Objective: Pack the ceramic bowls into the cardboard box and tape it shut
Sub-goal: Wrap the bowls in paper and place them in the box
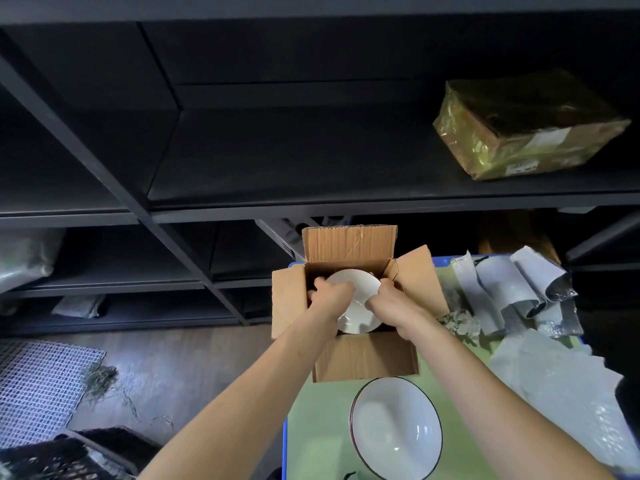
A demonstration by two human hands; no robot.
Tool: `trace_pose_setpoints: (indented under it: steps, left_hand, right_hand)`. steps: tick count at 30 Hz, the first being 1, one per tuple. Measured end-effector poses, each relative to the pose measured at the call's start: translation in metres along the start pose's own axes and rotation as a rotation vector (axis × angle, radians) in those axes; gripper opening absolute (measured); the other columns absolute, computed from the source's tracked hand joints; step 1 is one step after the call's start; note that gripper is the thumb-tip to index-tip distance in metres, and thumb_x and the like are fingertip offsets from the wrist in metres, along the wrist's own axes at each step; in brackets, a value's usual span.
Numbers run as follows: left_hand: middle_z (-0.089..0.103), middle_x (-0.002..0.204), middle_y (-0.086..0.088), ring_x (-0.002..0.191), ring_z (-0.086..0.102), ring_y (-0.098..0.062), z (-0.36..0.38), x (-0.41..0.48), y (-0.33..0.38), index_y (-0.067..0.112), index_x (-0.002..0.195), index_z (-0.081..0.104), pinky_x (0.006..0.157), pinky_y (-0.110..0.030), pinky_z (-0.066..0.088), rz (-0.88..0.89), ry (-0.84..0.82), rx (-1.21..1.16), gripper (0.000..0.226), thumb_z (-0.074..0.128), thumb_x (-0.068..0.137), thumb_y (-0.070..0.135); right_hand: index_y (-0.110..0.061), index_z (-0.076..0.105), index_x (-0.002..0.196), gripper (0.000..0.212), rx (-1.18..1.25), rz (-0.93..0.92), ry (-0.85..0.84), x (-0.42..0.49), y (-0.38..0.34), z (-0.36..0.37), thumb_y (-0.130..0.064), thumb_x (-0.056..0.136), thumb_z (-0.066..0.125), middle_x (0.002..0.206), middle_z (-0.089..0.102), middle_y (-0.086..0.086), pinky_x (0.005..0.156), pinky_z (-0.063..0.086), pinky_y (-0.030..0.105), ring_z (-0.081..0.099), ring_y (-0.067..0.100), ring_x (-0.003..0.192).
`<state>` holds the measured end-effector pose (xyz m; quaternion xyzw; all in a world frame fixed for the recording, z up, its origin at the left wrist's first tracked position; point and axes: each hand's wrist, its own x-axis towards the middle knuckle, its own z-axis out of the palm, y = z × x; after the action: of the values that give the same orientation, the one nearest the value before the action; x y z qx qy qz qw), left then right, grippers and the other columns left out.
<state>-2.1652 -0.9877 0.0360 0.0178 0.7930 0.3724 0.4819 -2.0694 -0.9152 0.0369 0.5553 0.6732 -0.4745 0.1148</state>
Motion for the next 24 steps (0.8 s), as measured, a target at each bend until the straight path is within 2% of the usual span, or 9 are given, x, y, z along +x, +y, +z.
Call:
trace_pose_setpoints:
  steps: [3,6,9,12,16,17,19,21,24]
  left_hand:
    - [0.029,0.153,-0.009,0.134,0.036,-0.034,0.003,0.002,-0.001,0.020,0.155,0.013,0.098,-0.042,0.044,-0.037,0.017,0.018,0.072,0.053,0.097,0.033]
    - [0.027,0.155,-0.012,0.137,0.035,-0.036,0.004,0.008,-0.002,0.021,0.157,0.012,0.110,-0.046,0.038,-0.039,0.019,0.064,0.074,0.054,0.097,0.028]
    - [0.033,0.152,-0.013,0.135,0.039,-0.035,0.004,0.013,-0.004,0.018,0.157,0.013,0.108,-0.042,0.041,-0.016,0.017,0.079,0.071,0.053,0.098,0.023]
    - [0.034,0.152,-0.014,0.135,0.041,-0.035,0.006,0.020,-0.007,0.016,0.157,0.013,0.105,-0.040,0.041,-0.016,0.015,0.097,0.073,0.055,0.098,0.025]
    - [0.037,0.150,-0.015,0.133,0.043,-0.034,0.008,0.027,-0.009,0.011,0.156,0.013,0.106,-0.040,0.042,-0.043,0.007,0.127,0.071,0.054,0.099,0.024]
    - [0.038,0.149,-0.015,0.133,0.043,-0.033,0.008,0.028,-0.009,0.009,0.155,0.012,0.107,-0.039,0.042,-0.048,0.004,0.139,0.071,0.053,0.100,0.024]
    - [0.038,0.149,-0.016,0.134,0.042,-0.033,0.009,0.032,-0.010,0.006,0.155,0.011,0.109,-0.039,0.040,-0.052,0.000,0.153,0.072,0.053,0.100,0.025]
    - [0.037,0.149,-0.016,0.135,0.040,-0.033,0.011,0.036,-0.011,0.005,0.155,0.013,0.111,-0.040,0.038,-0.060,-0.008,0.170,0.071,0.053,0.100,0.025]
    - [0.038,0.149,-0.016,0.135,0.040,-0.034,0.013,0.039,-0.015,0.003,0.153,0.017,0.111,-0.041,0.038,-0.073,-0.006,0.184,0.063,0.049,0.102,0.022]
  right_hand:
    - [-0.006,0.023,0.151,0.061,-0.029,0.029,-0.008,0.006,-0.001,0.001,-0.014,0.096,0.049,0.107,0.047,0.009,0.072,0.040,0.034,0.047,0.026,0.094]
    - [-0.004,0.021,0.152,0.065,-0.063,0.042,-0.002,0.011,-0.001,0.004,-0.013,0.095,0.051,0.129,0.048,0.017,0.065,0.039,0.031,0.046,0.027,0.095]
    - [-0.002,0.019,0.153,0.067,-0.077,0.035,-0.008,0.018,-0.001,0.007,-0.012,0.094,0.051,0.134,0.048,0.019,0.072,0.042,0.032,0.048,0.029,0.097]
    - [0.000,0.014,0.154,0.068,-0.120,0.046,-0.033,0.024,0.000,0.010,-0.010,0.096,0.047,0.121,0.052,0.018,0.075,0.043,0.034,0.049,0.030,0.097]
    - [0.005,0.009,0.153,0.066,-0.157,0.063,-0.042,0.031,0.001,0.014,-0.007,0.098,0.043,0.082,0.045,0.010,0.074,0.041,0.033,0.050,0.030,0.095]
    - [0.007,0.011,0.152,0.064,-0.164,0.070,-0.041,0.032,0.001,0.016,-0.007,0.099,0.043,0.084,0.047,0.011,0.075,0.041,0.033,0.051,0.030,0.097]
    - [0.008,0.019,0.149,0.058,-0.181,0.056,-0.040,0.032,-0.001,0.016,-0.007,0.099,0.043,0.112,0.056,0.020,0.084,0.044,0.036,0.054,0.035,0.112]
    - [0.006,0.031,0.144,0.051,-0.210,0.021,-0.018,0.036,0.002,0.018,-0.009,0.097,0.045,0.136,0.049,0.025,0.096,0.044,0.040,0.050,0.040,0.125]
    - [0.004,0.033,0.143,0.051,-0.202,0.028,-0.023,0.039,0.008,0.022,-0.013,0.097,0.047,0.138,0.048,0.026,0.092,0.042,0.040,0.050,0.041,0.126]
